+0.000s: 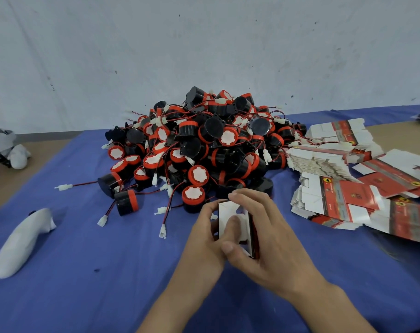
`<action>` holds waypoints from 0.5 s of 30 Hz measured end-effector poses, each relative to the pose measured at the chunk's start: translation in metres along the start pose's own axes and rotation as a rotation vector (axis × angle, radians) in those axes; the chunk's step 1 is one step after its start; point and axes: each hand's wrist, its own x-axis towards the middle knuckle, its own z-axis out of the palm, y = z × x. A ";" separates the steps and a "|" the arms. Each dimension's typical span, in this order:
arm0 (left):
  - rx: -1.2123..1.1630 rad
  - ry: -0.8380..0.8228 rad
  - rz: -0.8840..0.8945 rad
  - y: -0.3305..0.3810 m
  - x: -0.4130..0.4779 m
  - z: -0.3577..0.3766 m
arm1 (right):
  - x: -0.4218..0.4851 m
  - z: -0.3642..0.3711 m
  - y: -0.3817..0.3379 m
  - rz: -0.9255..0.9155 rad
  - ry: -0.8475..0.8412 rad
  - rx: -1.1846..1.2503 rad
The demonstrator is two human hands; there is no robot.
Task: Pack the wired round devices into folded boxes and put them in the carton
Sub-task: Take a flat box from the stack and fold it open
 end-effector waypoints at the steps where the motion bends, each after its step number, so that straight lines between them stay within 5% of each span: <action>1: 0.002 0.002 -0.003 0.000 0.000 0.000 | 0.000 0.001 0.000 -0.003 -0.006 -0.010; 8: 0.036 -0.046 -0.029 0.001 -0.001 -0.005 | -0.001 0.002 0.001 -0.015 0.006 -0.038; 15: -0.203 -0.125 -0.184 0.009 -0.002 -0.012 | 0.001 -0.003 0.003 0.053 0.024 0.046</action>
